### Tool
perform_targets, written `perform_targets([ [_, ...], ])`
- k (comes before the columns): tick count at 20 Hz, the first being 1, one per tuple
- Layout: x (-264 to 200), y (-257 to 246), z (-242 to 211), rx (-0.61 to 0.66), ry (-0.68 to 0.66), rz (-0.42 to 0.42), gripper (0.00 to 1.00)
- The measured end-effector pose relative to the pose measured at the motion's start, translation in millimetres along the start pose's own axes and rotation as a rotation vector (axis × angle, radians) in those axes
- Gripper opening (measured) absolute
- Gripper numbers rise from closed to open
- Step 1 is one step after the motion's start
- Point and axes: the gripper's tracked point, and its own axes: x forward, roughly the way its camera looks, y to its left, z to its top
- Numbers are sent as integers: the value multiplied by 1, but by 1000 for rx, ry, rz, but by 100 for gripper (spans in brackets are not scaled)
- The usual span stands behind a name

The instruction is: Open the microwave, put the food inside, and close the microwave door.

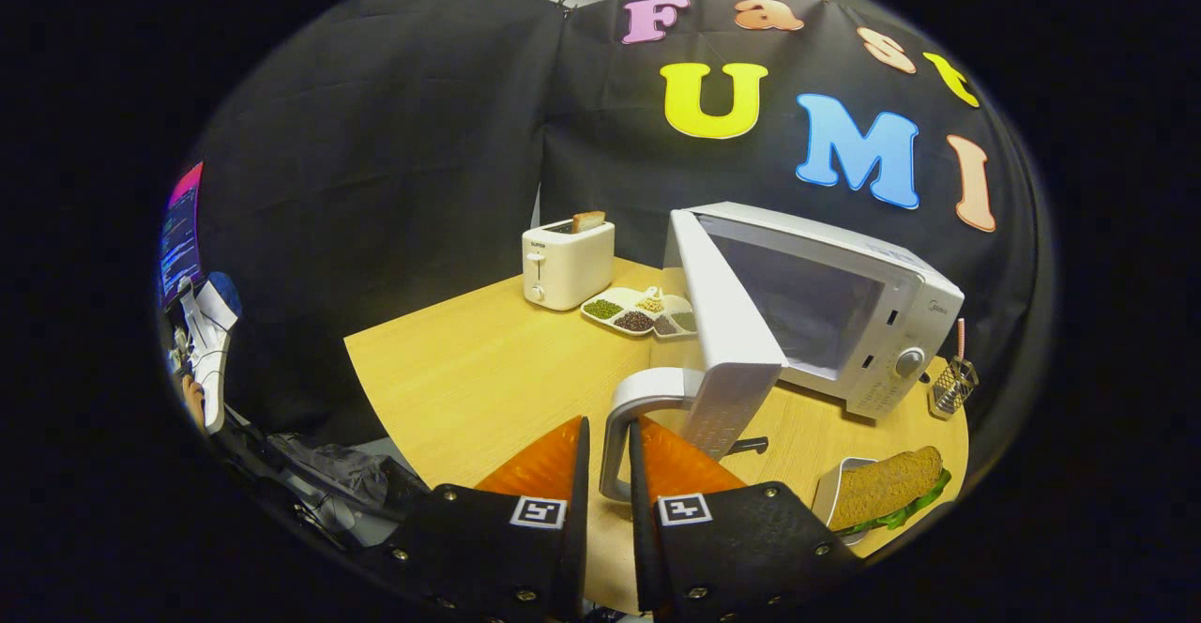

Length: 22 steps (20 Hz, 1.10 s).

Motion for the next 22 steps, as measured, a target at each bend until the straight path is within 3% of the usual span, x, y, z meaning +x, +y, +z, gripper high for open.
perform_targets([
  [4,9,33,4,-31,4,28,20],
  [9,28,93,17,-62,-18,181,18],
  [19,58,158,43,-74,-28,356,18],
  [21,49,164,52,-73,-30,418,22],
  [22,45,170,53,-68,-21,464,31],
])
